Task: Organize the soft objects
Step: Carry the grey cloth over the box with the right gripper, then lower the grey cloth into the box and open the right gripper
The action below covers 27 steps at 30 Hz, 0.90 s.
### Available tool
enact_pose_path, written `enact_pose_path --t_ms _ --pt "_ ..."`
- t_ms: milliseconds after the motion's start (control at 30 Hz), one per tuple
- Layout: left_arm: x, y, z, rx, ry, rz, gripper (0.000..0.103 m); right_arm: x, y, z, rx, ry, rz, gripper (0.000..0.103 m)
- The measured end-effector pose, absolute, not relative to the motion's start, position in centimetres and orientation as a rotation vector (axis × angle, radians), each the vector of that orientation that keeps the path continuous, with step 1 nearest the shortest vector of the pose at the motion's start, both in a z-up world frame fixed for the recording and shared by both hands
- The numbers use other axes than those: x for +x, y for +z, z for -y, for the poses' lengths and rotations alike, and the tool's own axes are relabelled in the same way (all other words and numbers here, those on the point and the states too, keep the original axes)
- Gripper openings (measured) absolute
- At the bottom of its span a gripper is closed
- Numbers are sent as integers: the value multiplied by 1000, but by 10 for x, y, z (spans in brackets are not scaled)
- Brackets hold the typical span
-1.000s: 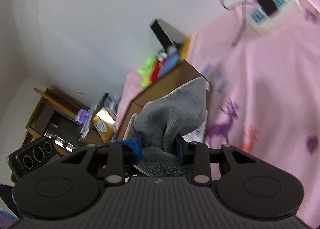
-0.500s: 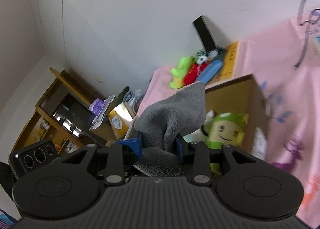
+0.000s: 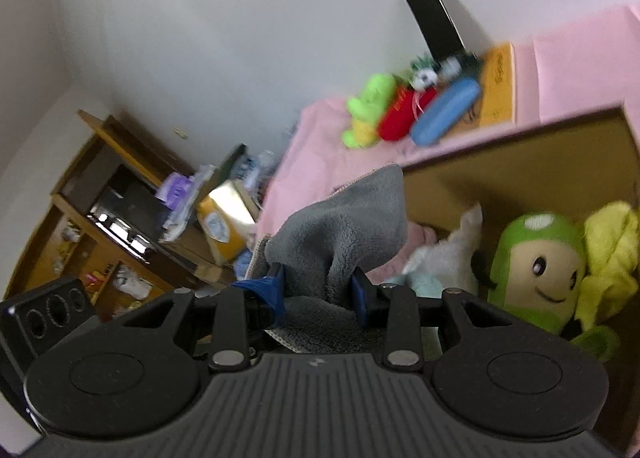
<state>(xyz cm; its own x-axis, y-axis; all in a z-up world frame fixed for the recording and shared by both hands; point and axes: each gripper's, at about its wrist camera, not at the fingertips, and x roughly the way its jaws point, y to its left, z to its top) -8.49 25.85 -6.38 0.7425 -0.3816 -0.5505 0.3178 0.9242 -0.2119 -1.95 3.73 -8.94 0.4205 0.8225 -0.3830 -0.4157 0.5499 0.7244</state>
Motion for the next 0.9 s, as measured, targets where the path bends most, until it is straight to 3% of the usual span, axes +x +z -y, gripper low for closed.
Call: enact_pose_path --t_ms 100,233,567,900 --pt "-82 -76 -269 -100 -357 -669 51 -15 -103 -51 574 793 -844 20" --pt "-80 -84 -279 -78 -335 -689 56 -13 -113 -56 581 753 -886 20" --pt "-83 -74 -294 -110 -356 -671 61 -24 -122 -34 607 635 -910 20" --pt "-84 -65 -262 -68 -425 -676 61 -50 -105 -3 595 549 -831 20"
